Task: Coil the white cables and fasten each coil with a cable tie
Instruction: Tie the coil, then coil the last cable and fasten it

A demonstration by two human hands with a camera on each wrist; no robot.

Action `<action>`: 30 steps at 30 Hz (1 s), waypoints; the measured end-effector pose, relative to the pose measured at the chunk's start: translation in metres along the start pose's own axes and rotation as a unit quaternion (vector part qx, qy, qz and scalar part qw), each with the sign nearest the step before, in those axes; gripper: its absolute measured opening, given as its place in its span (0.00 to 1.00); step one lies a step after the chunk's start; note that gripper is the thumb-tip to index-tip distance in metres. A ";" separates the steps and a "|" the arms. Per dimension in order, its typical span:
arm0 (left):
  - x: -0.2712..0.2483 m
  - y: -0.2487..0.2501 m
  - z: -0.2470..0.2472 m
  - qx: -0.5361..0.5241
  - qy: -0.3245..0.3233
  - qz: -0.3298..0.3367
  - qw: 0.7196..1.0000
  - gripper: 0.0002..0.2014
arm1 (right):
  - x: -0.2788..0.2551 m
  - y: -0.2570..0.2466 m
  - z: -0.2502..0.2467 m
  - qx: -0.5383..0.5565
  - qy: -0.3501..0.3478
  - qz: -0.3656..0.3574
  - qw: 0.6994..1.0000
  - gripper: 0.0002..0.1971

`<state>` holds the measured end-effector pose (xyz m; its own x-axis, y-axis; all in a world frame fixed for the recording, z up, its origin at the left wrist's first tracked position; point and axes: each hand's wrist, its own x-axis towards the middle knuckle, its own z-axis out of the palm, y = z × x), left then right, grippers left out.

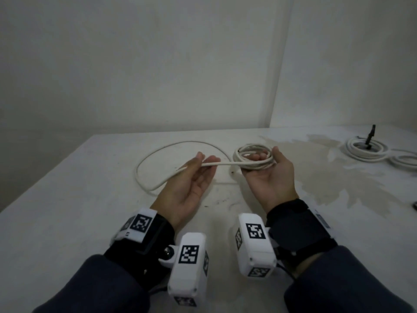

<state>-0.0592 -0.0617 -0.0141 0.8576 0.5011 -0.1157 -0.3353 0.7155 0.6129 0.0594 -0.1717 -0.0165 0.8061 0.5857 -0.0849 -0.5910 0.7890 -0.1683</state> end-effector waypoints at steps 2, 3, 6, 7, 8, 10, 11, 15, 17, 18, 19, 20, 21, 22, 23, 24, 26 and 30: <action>0.000 -0.001 0.000 -0.028 0.028 0.031 0.999 0.10 | -0.002 0.002 -0.001 0.009 -0.014 0.023 1.000 0.17; 0.000 -0.002 0.000 -0.043 0.038 0.043 0.997 0.12 | -0.004 0.004 0.000 0.012 -0.023 0.032 0.999 0.15; 0.001 -0.005 -0.005 -0.046 0.056 0.089 0.993 0.16 | -0.011 0.006 0.003 0.013 -0.029 0.028 0.999 0.08; 0.000 -0.007 -0.005 -0.032 0.051 0.093 0.994 0.16 | -0.013 0.006 0.003 0.010 -0.025 0.022 0.999 0.07; 0.000 -0.008 -0.006 -0.027 0.052 0.098 0.993 0.16 | -0.014 0.006 0.003 0.005 -0.018 0.017 1.000 0.07; 0.002 -0.010 -0.006 -0.037 0.084 0.121 0.988 0.14 | -0.012 0.007 0.001 -0.009 0.001 0.008 1.000 0.12; 0.002 -0.010 -0.005 -0.059 0.103 0.121 0.986 0.13 | -0.010 0.007 0.001 -0.023 0.010 0.005 1.000 0.16; 0.005 -0.007 -0.002 -0.076 0.126 0.111 0.983 0.11 | -0.002 0.006 0.000 -0.060 0.027 0.001 0.998 0.24; 0.010 -0.006 -0.003 -0.035 0.128 0.080 0.988 0.05 | 0.000 0.005 -0.001 -0.045 0.037 -0.001 0.998 0.25; 0.010 -0.006 -0.003 -0.005 0.119 0.057 0.991 0.05 | 0.000 0.005 -0.001 -0.039 0.041 -0.003 0.998 0.26; 0.011 -0.008 -0.002 0.028 0.104 0.038 0.993 0.08 | 0.000 0.005 -0.001 -0.035 0.044 -0.004 0.998 0.26; 0.012 -0.009 -0.001 0.062 0.089 0.020 0.994 0.12 | -0.001 0.006 0.000 -0.031 0.046 -0.003 0.998 0.25; 0.012 -0.012 0.000 0.090 0.072 0.009 0.993 0.13 | -0.002 0.007 0.001 -0.030 0.048 -0.003 0.998 0.23; 0.011 -0.014 0.002 0.111 0.057 -0.003 0.992 0.12 | -0.003 0.007 0.002 -0.031 0.049 -0.005 0.998 0.22; 0.010 -0.015 0.004 0.126 0.045 -0.012 0.991 0.10 | -0.005 0.008 0.003 -0.036 0.046 -0.005 0.998 0.20; 0.008 -0.016 0.005 0.136 0.034 -0.017 0.990 0.09 | -0.007 0.007 0.003 -0.043 0.042 -0.003 0.998 0.19; 0.007 -0.015 0.006 0.146 0.027 -0.001 0.989 0.08 | -0.010 0.008 0.004 -0.060 0.027 0.011 0.998 0.18; 0.014 -0.005 0.004 0.196 0.049 0.115 0.973 0.14 | -0.017 0.017 0.008 -0.125 0.003 0.088 0.988 0.23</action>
<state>-0.0438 -0.0601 -0.0155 0.7301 0.6834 -0.0025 -0.3228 0.3482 0.8801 0.0356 -0.1668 -0.0095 0.6916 0.7085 -0.1402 -0.6970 0.6037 -0.3870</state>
